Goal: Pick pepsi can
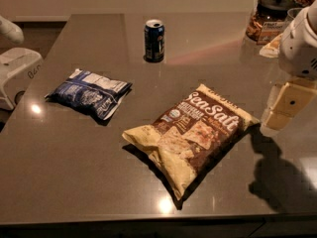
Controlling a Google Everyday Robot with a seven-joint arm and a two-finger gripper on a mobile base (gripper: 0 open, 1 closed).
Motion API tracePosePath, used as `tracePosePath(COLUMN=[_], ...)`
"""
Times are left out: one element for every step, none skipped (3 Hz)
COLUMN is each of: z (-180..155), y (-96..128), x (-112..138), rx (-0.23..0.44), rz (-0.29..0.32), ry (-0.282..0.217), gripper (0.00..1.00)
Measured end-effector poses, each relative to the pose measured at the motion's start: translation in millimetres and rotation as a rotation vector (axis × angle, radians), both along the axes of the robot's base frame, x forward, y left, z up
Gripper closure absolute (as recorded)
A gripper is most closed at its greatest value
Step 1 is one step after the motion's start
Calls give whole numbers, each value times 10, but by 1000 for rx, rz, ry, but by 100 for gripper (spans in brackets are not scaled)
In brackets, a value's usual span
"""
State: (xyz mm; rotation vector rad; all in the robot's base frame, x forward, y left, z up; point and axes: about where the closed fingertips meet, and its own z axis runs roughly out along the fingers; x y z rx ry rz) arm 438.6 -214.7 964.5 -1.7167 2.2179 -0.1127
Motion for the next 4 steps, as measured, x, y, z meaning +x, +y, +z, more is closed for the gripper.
tracePosePath(z=[-1, -1, -1, -1], y=[0, 0, 0, 1], x=[0, 0, 0, 0], rx=[0, 0, 0, 0], rz=[0, 0, 0, 0], ry=[0, 0, -1, -1], gripper=[0, 15, 39, 62])
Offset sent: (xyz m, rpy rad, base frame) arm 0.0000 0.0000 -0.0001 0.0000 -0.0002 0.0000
